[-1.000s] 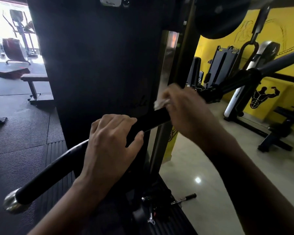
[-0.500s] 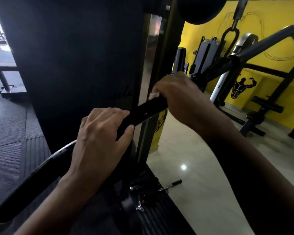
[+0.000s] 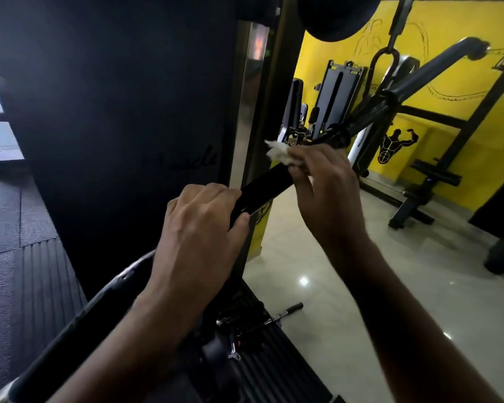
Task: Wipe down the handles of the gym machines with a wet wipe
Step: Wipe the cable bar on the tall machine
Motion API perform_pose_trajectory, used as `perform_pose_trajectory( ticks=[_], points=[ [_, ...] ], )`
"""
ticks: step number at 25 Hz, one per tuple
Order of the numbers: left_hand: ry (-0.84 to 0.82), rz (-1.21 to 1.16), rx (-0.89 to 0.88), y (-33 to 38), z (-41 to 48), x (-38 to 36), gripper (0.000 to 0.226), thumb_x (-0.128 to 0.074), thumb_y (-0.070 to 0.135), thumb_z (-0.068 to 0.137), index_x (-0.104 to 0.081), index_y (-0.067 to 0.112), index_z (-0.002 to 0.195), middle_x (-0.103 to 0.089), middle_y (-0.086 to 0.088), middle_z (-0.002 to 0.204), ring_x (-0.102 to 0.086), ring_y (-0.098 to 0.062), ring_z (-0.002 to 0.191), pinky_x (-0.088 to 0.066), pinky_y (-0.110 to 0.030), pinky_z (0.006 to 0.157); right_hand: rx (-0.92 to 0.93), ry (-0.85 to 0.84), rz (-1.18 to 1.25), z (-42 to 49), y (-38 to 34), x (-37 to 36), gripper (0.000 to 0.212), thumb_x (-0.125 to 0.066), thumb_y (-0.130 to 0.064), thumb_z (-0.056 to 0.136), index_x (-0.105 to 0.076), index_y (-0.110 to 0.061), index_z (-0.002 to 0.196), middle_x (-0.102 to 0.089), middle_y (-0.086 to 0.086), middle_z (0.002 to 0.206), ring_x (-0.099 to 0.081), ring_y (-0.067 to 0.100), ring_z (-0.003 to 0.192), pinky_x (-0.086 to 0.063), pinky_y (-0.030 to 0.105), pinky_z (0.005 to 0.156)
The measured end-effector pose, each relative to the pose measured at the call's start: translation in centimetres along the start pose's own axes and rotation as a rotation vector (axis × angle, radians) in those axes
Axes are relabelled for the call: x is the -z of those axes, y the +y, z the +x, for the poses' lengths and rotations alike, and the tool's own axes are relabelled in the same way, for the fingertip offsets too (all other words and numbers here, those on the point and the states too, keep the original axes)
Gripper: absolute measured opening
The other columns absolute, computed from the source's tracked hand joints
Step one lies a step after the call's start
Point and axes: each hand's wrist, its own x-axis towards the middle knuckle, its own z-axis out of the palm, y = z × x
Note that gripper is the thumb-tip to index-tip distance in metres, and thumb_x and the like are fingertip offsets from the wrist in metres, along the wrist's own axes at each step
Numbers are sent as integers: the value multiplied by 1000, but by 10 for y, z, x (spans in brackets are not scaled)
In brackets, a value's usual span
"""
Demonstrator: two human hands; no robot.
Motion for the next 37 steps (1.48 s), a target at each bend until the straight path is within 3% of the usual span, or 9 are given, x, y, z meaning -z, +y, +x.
perform_pose_trajectory(
  ticks=[3, 7, 9, 14, 22, 24, 27, 32, 37],
  points=[
    [-4, -4, -11, 1, 3, -3, 30, -64, 29, 90, -67, 16, 118, -66, 5, 112, -53, -15, 109, -37, -34, 96, -337, 237, 281, -35, -18, -22, 16, -66, -7, 91, -66, -9, 107, -62, 7, 107, -57, 2, 93, -50, 13, 82],
    [24, -29, 7, 1, 5, -7, 35, -64, 29, 90, -66, 16, 122, -66, 7, 115, -51, -12, 112, -34, -30, 97, -991, 323, 1234, -45, -58, -36, 18, -61, -4, 94, -63, -7, 111, -72, 6, 107, -68, 18, 104, -57, 30, 87],
    [17, -43, 9, 0, 5, -9, 36, -65, 29, 89, -65, 17, 124, -66, 7, 117, -50, -11, 114, -34, -30, 97, -1149, 383, 1556, -42, -64, -43, 23, -56, 1, 95, -60, -3, 117, -71, 13, 114, -67, 25, 111, -55, 33, 95],
    [21, 23, -12, -5, 4, -18, 39, -63, 31, 90, -63, 17, 127, -65, 3, 121, -51, -16, 117, -32, -30, 99, -1300, 240, 1541, -42, -72, -50, 24, -51, -4, 99, -57, -5, 122, -69, 18, 116, -67, 27, 108, -56, 36, 91],
    [74, 101, -61, -11, 5, -27, 37, -60, 36, 93, -63, 18, 126, -66, 2, 120, -56, -18, 114, -38, -38, 99, -1379, 427, 1724, -23, -50, -59, 26, -48, -6, 100, -58, -4, 124, -67, 17, 119, -65, 25, 110, -48, 39, 104],
    [102, 111, -54, -13, 7, -28, 35, -57, 38, 95, -64, 21, 125, -67, 4, 119, -54, -16, 114, -34, -36, 98, -1361, 539, 1864, -15, -36, -58, 30, -48, -5, 99, -57, -1, 127, -65, 19, 122, -64, 25, 110, -48, 38, 105],
    [120, 109, -41, -13, 7, -31, 35, -56, 40, 92, -65, 22, 121, -67, 6, 115, -54, -15, 113, -33, -35, 98, -1295, 531, 1448, -17, -39, -61, 19, -56, -9, 98, -62, -13, 115, -68, 15, 117, -66, 26, 110, -54, 43, 97],
    [147, 89, 4, -5, 10, -38, 36, -65, 36, 90, -64, 15, 120, -66, 1, 114, -53, -16, 111, -30, -30, 98, -305, 412, 446, -26, -9, -54, 20, -63, -7, 94, -67, -12, 112, -56, 4, 116, -53, 16, 115, -47, 34, 94],
    [214, 116, 19, 3, 16, -41, 36, -66, 33, 89, -64, 15, 120, -66, 2, 114, -53, -15, 111, -31, -29, 98, 213, 90, 29, -6, 28, -34, 28, -64, -11, 93, -65, -5, 120, -59, 14, 121, -52, 29, 114, -37, 29, 100]
  ],
)
